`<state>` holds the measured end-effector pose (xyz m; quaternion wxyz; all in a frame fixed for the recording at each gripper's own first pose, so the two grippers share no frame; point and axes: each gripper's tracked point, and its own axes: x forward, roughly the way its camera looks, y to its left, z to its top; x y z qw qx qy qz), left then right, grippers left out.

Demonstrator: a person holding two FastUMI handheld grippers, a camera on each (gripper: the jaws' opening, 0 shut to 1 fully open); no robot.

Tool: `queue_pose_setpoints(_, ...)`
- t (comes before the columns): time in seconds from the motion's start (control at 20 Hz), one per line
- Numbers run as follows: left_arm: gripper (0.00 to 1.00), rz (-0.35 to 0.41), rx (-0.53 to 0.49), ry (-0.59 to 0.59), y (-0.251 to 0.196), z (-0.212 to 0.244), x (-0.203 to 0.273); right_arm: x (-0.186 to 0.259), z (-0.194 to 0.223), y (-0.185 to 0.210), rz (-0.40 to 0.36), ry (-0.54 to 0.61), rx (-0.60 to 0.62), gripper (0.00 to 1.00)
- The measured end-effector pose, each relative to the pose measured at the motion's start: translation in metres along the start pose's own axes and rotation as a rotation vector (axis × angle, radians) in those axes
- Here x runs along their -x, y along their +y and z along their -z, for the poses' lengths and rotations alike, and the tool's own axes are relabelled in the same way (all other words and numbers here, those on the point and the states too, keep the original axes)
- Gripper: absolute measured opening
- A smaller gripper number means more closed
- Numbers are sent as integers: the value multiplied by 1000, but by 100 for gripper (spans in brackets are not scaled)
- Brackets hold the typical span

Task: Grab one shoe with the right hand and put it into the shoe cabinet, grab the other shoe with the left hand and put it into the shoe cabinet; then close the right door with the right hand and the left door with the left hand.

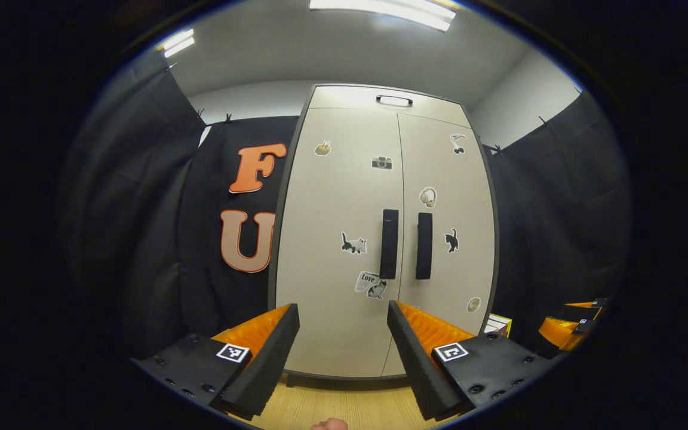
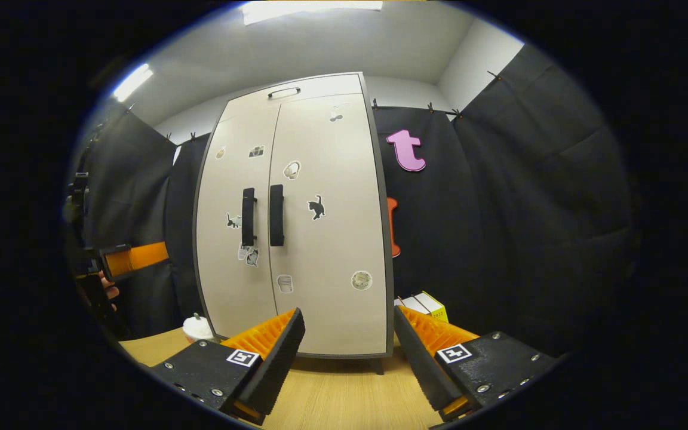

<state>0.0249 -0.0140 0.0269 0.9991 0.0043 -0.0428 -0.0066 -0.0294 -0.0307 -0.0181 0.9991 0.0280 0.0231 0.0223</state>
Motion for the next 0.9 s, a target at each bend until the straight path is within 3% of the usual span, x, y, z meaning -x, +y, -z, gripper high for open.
queue_pose_setpoints(0.3,96,-6,-40,22,-8,32,31,8,0,10,-7,-2,-23,92)
queue_pose_setpoints(0.9,96,-4,-3,44,-16,35,42,15,-3,-4,19,4,-26,93)
